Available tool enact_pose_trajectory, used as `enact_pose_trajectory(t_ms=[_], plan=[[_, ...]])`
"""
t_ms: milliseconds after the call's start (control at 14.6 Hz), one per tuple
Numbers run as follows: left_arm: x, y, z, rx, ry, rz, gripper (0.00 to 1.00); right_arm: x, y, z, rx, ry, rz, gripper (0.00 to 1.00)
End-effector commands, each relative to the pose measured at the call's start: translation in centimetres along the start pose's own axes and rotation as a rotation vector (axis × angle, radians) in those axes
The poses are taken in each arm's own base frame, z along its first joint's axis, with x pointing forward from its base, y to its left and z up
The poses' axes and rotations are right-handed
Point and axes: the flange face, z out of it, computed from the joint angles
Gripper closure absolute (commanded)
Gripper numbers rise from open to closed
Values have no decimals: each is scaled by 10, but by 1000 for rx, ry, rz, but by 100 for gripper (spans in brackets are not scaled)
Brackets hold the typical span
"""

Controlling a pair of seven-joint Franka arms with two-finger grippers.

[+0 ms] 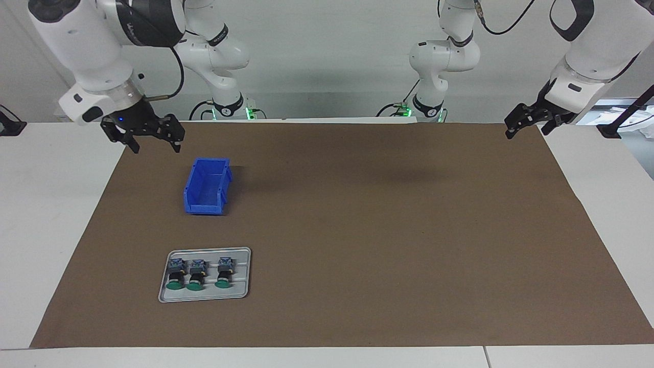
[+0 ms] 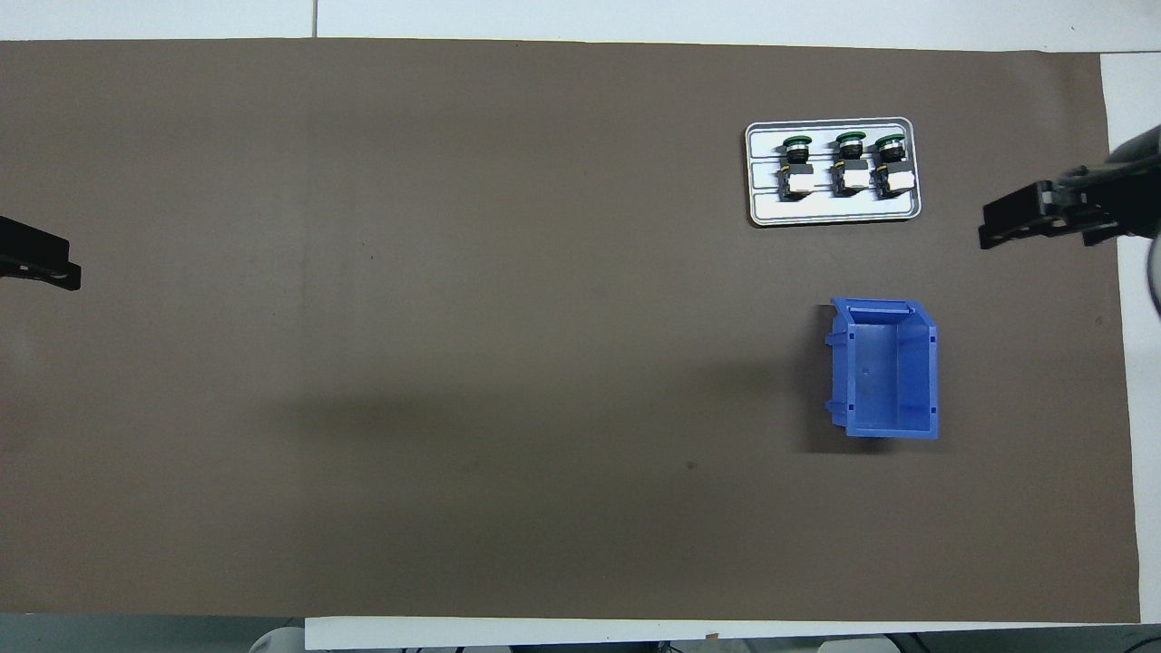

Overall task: Place and press button with both arms
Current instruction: 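Reach the right gripper to the metal tray and grasp a black button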

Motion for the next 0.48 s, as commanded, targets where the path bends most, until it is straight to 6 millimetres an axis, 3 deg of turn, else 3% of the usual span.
enact_pose_trajectory(t_ms=[0, 69, 275, 412], plan=[[-5, -3, -2, 16, -4, -1, 0, 53, -48, 70, 13, 34, -19, 0], [-4, -4, -2, 16, -2, -3, 0, 70, -66, 96, 9, 65, -28, 0], [-4, -3, -2, 15, -2, -2, 0, 105, -74, 165, 13, 94, -11, 0], [-6, -4, -2, 14, -4, -4, 0, 118, -90, 204, 11, 118, -19, 0]])
